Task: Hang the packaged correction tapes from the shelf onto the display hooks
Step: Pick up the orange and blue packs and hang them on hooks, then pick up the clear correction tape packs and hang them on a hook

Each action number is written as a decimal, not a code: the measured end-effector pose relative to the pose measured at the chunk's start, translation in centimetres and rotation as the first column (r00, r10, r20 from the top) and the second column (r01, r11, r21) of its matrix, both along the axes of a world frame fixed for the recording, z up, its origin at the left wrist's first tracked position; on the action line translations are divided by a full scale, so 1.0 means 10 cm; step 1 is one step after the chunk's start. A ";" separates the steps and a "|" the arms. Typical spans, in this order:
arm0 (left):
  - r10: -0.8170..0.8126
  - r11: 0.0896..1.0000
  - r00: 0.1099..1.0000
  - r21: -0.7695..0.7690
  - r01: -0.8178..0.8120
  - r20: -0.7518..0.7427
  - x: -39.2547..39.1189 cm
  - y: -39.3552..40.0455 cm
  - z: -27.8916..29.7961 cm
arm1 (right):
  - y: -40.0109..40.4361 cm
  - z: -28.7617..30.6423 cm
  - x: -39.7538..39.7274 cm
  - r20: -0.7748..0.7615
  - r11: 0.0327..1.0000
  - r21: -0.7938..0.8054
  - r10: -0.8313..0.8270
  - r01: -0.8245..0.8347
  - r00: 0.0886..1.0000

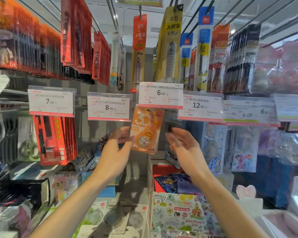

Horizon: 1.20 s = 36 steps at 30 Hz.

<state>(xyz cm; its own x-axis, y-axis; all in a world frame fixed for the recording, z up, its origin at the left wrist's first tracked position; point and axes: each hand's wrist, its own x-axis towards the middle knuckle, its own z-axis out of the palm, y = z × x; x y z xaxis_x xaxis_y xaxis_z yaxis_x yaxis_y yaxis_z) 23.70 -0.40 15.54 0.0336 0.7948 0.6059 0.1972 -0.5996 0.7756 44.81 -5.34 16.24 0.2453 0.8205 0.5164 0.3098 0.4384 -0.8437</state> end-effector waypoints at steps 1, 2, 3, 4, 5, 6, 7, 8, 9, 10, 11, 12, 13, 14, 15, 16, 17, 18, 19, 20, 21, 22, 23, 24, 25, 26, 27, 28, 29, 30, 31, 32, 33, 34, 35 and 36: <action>0.012 1.000 0.999 0.003 -0.012 0.035 -0.01 -0.07 0.00 | -0.07 0.00 0.02 -0.011 1.000 0.022 -0.014 0.014 1.000; 0.016 1.000 0.998 0.001 -0.016 0.069 -0.03 -0.14 0.00 | -0.15 0.01 0.04 -0.029 0.999 0.046 -0.016 0.017 0.999; 0.012 1.000 0.995 -0.001 -0.012 0.095 -0.04 -0.22 -0.01 | -0.23 0.01 0.05 -0.048 0.997 0.071 -0.011 0.014 0.999; 0.003 1.000 0.993 -0.006 -0.002 0.116 -0.05 -0.31 -0.01 | -0.31 0.01 0.07 -0.066 0.996 0.090 -0.002 0.008 0.998; -0.008 1.000 0.990 -0.012 0.010 0.141 -0.07 -0.39 -0.03 | -0.39 0.00 0.08 -0.085 0.995 0.102 0.008 0.001 0.996; -0.019 1.000 0.985 -0.015 0.022 0.171 -0.09 -0.48 -0.05 | -0.47 -0.03 0.08 -0.105 0.994 0.105 0.023 -0.011 0.994; -0.026 1.000 0.980 -0.013 0.029 0.196 -0.11 -0.56 -0.08 | -0.54 -0.07 0.08 -0.126 0.994 0.103 0.045 -0.032 0.991; -0.030 0.999 0.977 -0.010 0.032 0.211 -0.13 -0.65 -0.12 | -0.61 -0.12 0.08 -0.148 0.994 0.095 0.069 -0.056 0.987; -0.035 0.999 0.976 -0.010 0.038 0.216 -0.15 -0.74 -0.18 | -0.68 -0.17 0.07 -0.166 0.993 0.083 0.094 -0.081 0.982; -0.041 0.999 0.975 -0.010 0.044 0.217 -0.17 -0.83 -0.24 | -0.74 -0.24 0.06 -0.180 0.992 0.072 0.119 -0.108 0.976; -0.047 0.999 0.976 -0.011 0.050 0.214 -0.19 -0.90 -0.32 | -0.79 -0.30 0.04 -0.193 0.989 0.064 0.143 -0.133 0.971; -0.049 0.998 0.976 -0.019 0.054 0.213 -0.22 -0.98 -0.40 | -0.85 -0.37 0.03 -0.205 0.987 0.056 0.160 -0.151 0.966; -0.048 0.998 0.976 -0.031 0.056 0.213 -0.24 -1.04 -0.46 | -0.90 -0.43 0.01 -0.215 0.985 0.046 0.170 -0.164 0.962; -0.047 0.997 0.976 -0.042 0.057 0.213 -0.27 -1.10 -0.52 | -0.95 -0.48 -0.01 -0.224 0.984 0.034 0.178 -0.175 0.958; -0.047 0.997 0.976 -0.050 0.059 0.213 -0.30 -1.15 -0.56 | -1.00 -0.53 -0.04 -0.232 0.983 0.021 0.184 -0.184 0.955; -0.049 0.997 0.975 -0.053 0.062 0.216 -0.34 -1.20 -0.59 | -1.04 -0.58 -0.07 -0.236 0.982 0.009 0.187 -0.190 0.954; -0.054 0.996 0.974 -0.055 0.068 0.221 -0.39 -1.24 -0.62 | -1.07 -0.62 -0.11 -0.237 0.981 -0.003 0.187 -0.193 0.953; -0.059 0.996 0.972 -0.056 0.073 0.227 -0.43 -1.27 -0.65 | -1.11 -0.66 -0.15 -0.238 0.981 -0.014 0.185 -0.194 0.953; -0.064 0.995 0.970 -0.057 0.079 0.235 -0.48 -1.29 -0.68 | -1.14 -0.70 -0.20 -0.240 0.981 -0.025 0.181 -0.193 0.954; -0.068 0.995 0.966 -0.058 0.085 0.249 -0.54 -1.30 -0.70 | -1.16 -0.73 -0.26 -0.237 0.981 -0.037 0.176 -0.190 0.955; -0.075 0.994 0.961 -0.057 0.093 0.267 -0.60 -1.31 -0.73 | -1.18 -0.76 -0.32 -0.233 0.981 -0.048 0.171 -0.187 0.957; -0.083 0.993 0.955 -0.058 0.103 0.285 -0.67 -1.30 -0.75 | -1.20 -0.78 -0.39 -0.229 0.981 -0.059 0.165 -0.183 0.959; -0.090 0.992 0.950 -0.060 0.113 0.298 -0.76 -1.28 -0.78 | -1.21 -0.81 -0.47 -0.229 0.982 -0.069 0.158 -0.178 0.961; -0.094 0.991 0.949 -0.062 0.118 0.303 -0.85 -1.26 -0.80 | -1.22 -0.83 -0.55 -0.227 0.982 -0.079 0.149 -0.171 0.962; -0.094 0.991 0.949 -0.064 0.119 0.300 -0.96 -1.23 -0.83 | -1.23 -0.85 -0.63 -0.224 0.983 -0.088 0.139 -0.162 0.965; -0.094 0.991 0.950 -0.068 0.120 0.298 -1.08 -1.19 -0.86 | -1.23 -0.86 -0.72 -0.222 0.984 -0.091 0.127 -0.151 0.967; -0.097 0.989 0.949 -0.076 0.125 0.299 -1.21 -1.15 -0.89 | -1.22 -0.88 -0.81 -0.223 0.987 -0.088 0.114 -0.136 0.968; -0.102 0.987 0.948 -0.090 0.134 0.302 -1.35 -1.11 -0.92 | -1.20 -0.89 -0.91 -0.221 0.990 -0.080 0.099 -0.120 0.970; -0.107 0.984 0.948 -0.105 0.144 0.299 -1.49 -1.07 -0.94 | -1.18 -0.90 -1.02 -0.223 0.992 -0.075 0.083 -0.102 0.971; -0.113 0.981 0.950 -0.121 0.154 0.290 -1.64 -1.02 -0.97 | -1.15 -0.91 -1.13 -0.231 0.994 -0.072 0.069 -0.088 0.970; -0.120 0.977 0.953 -0.136 0.163 0.278 -1.79 -0.97 -0.99 | -1.11 -0.93 -1.25 -0.240 0.994 -0.073 0.060 -0.079 0.969; -0.127 0.973 0.955 -0.154 0.173 0.269 -1.94 -0.92 -1.01 | -1.07 -0.94 -1.36 -0.245 0.994 -0.079 0.055 -0.077 0.968; -0.131 0.969 0.956 -0.169 0.179 0.262 -2.08 -0.87 -1.03 | -1.03 -0.95 -1.47 -0.237 0.994 -0.089 0.048 -0.071 0.970; -0.131 0.967 0.958 -0.179 0.180 0.257 -2.21 -0.83 -1.05 | -0.99 -0.97 -1.57 -0.206 0.993 -0.101 0.031 -0.053 0.978; -0.132 0.966 0.960 -0.186 0.181 0.246 -2.32 -0.78 -1.06 | -0.96 -0.98 -1.65 -0.163 0.993 -0.116 0.005 -0.024 0.987; -0.135 0.964 0.962 -0.195 0.183 0.237 -2.42 -0.74 -1.07 | -0.93 -1.01 -1.73 -0.133 0.992 -0.129 -0.021 0.003 0.991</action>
